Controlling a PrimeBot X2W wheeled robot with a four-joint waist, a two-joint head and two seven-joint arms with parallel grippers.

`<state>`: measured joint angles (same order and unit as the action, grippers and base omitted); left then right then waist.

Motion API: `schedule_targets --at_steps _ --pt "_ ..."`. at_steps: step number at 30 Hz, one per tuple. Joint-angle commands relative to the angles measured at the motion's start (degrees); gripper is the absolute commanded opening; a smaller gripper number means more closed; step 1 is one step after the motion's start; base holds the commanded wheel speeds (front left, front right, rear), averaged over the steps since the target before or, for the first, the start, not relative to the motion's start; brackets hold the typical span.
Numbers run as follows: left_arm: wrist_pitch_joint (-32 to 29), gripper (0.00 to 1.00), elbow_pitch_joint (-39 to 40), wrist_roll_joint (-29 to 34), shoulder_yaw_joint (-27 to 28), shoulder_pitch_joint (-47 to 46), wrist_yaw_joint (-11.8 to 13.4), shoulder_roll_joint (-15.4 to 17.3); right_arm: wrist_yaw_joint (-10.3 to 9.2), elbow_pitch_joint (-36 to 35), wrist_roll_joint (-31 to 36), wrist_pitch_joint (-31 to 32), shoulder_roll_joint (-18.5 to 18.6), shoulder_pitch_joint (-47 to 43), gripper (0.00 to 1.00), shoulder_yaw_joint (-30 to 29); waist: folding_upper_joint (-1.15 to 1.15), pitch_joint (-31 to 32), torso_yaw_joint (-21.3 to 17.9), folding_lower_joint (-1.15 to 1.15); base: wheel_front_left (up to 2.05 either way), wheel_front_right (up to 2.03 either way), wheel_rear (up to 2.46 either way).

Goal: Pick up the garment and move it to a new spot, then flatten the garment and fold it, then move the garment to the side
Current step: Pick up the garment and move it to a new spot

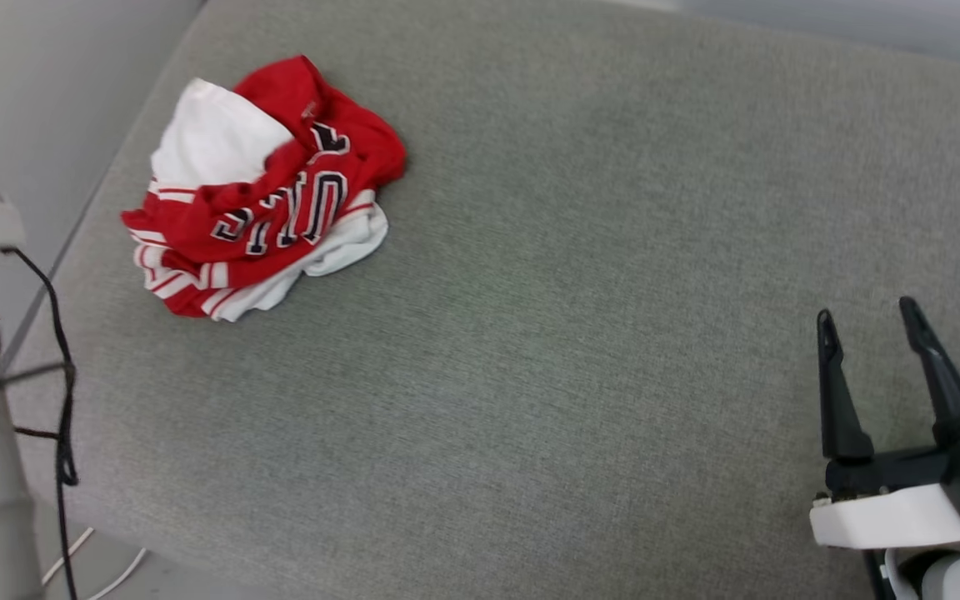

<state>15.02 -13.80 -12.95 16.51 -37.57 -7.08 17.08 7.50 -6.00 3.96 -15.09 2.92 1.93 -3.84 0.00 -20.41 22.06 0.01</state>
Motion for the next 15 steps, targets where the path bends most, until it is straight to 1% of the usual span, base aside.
schedule_targets --at_steps 1,3,6,9,13,15 --pt "-0.6 1.0 -1.4 -0.5 -0.8 -1.3 -0.3 0.9 -0.02 -0.6 0.4 -0.1 -0.1 1.1 1.0 -0.2 0.0 -2.2 -1.3 -0.01 0.0 0.0 0.0" --pt "-1.4 1.0 -3.5 -2.6 -3.0 -4.8 -0.2 3.7 -0.02 -1.1 0.9 -0.1 -0.1 1.6 1.0 -0.5 0.0 -3.5 -1.7 -0.01 0.0 0.0 0.0" --pt "-5.2 1.0 -6.3 -7.0 -8.1 -8.1 -0.3 7.9 -0.02 -2.1 1.4 -0.1 -0.1 2.4 1.0 -0.7 0.0 -5.2 -2.1 -0.01 0.0 0.0 0.0" --pt "-10.8 1.0 -8.1 -12.3 -13.2 -10.9 -0.3 12.6 -0.02 -3.0 1.8 -0.1 -0.1 3.4 1.0 -0.9 0.0 -6.6 -2.8 -0.01 0.0 0.0 0.0" --pt "-20.9 1.0 -9.6 -19.7 -20.8 -12.9 -0.3 18.3 -0.02 -4.0 2.0 -0.1 -0.1 4.8 1.0 -1.3 0.0 -8.2 -3.9 -0.01 0.0 0.0 0.0" --pt "-25.8 1.0 -9.5 -23.4 -24.2 -14.0 -0.3 20.6 -0.02 -4.4 2.2 -0.1 -0.1 5.3 1.0 -1.5 0.0 -8.8 -4.3 -0.01 0.0 0.0 0.0"
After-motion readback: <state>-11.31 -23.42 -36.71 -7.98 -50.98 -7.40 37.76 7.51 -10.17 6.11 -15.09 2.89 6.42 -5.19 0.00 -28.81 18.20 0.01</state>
